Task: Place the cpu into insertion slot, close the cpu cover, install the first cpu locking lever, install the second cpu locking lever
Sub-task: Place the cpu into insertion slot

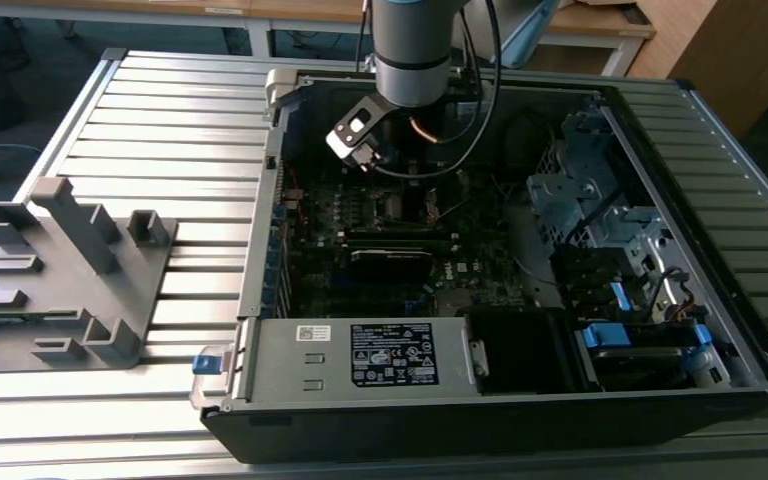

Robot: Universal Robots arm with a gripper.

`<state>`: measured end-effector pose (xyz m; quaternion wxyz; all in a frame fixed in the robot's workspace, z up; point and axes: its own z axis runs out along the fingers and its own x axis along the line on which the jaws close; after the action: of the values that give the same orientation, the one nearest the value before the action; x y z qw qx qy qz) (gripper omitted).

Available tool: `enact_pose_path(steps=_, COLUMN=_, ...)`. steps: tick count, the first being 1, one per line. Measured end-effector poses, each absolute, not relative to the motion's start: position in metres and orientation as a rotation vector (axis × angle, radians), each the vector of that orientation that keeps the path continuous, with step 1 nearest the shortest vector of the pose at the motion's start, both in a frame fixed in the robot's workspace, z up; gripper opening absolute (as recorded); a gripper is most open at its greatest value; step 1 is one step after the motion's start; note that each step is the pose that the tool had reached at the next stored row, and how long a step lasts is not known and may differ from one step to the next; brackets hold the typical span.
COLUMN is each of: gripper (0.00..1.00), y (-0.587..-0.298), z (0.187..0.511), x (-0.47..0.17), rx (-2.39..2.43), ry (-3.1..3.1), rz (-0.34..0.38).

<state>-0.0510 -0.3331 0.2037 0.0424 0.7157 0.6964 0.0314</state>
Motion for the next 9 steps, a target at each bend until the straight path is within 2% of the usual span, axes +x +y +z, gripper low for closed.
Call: enact_pose_path(steps=9, gripper=0.61, y=-0.3331, z=0.2065, x=-0.051, rx=2.19, ry=2.131, rz=0.096)
